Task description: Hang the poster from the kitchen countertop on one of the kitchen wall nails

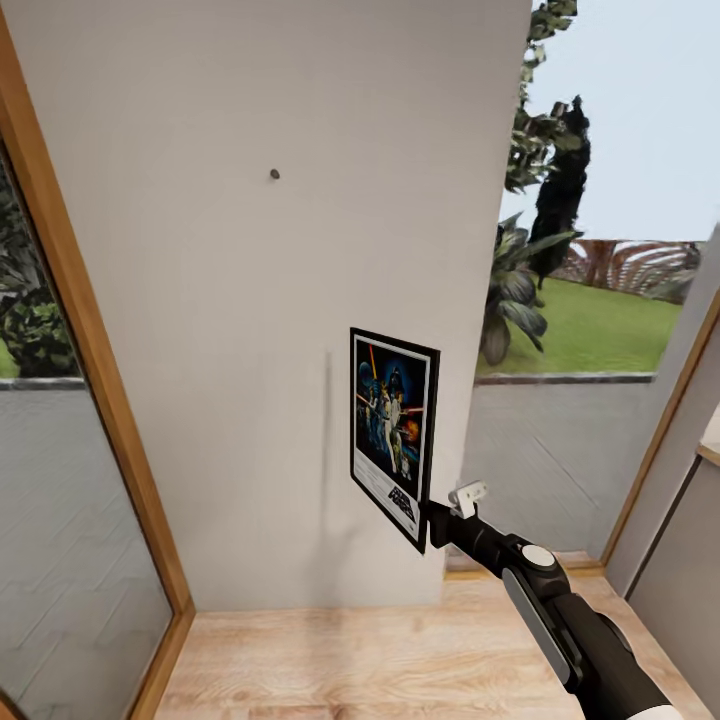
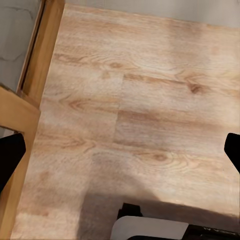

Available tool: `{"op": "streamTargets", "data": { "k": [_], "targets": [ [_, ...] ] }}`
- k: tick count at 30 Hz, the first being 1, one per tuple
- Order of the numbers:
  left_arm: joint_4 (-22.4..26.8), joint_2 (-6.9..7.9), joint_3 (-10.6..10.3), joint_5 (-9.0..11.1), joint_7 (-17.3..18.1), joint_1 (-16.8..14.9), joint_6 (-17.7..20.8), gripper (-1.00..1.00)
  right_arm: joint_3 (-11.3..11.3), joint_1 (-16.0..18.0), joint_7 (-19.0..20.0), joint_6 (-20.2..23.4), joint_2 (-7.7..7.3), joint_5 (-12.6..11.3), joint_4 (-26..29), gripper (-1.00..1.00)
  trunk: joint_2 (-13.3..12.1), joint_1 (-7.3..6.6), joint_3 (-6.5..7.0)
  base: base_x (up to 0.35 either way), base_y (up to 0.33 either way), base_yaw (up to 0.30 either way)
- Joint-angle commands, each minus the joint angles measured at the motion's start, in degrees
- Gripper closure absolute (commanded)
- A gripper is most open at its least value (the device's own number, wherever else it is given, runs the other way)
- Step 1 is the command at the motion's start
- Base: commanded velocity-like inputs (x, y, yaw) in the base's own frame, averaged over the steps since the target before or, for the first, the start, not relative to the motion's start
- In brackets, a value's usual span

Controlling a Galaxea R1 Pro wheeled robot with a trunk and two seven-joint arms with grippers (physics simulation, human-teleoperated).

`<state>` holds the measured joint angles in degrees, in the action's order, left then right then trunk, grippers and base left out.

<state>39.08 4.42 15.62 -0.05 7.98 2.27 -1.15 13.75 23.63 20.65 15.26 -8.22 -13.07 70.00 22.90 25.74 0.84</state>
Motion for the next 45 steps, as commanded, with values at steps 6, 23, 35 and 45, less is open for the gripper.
{"op": "streamTargets", "data": {
  "k": [6, 23, 35, 45],
  "targets": [
    [0.0, -0.03, 0.2, 0.0, 0.4, 0.0, -0.1, -1.0, 0.1, 0.0, 0.2, 0.6, -0.07, -0.7, 0.0, 1.0, 0.0, 0.05, 0.0, 0.272, 0.058, 0.0],
    [0.0, -0.03, 0.2, 0.0, 0.4, 0.0, -0.2, -1.0, 1.5, 0.0, 3.3, 0.8, -0.03, -0.9, 2.2, 1.0, 0.0, 0.05, 0.0, 0.049, 0.01, 0.0],
    [0.0, -0.03, 0.2, 0.0, 0.6, 0.0, -0.2, -1.0, 2.8, 0.1, 10.2, 6.8, 0.67, -0.9, 9.8, 1.0, 0.0, 0.05, 0.0, 0.0, 0.0, 0.0],
    [0.0, -0.03, 0.2, 0.0, 0.6, 0.0, -0.2, -1.0, 6.9, 14.4, 15.0, 29.8, 6.49, -0.9, 14.8, 1.0, 0.0, 0.05, 0.0, 0.0, 0.0, 0.0]
  ]
}}
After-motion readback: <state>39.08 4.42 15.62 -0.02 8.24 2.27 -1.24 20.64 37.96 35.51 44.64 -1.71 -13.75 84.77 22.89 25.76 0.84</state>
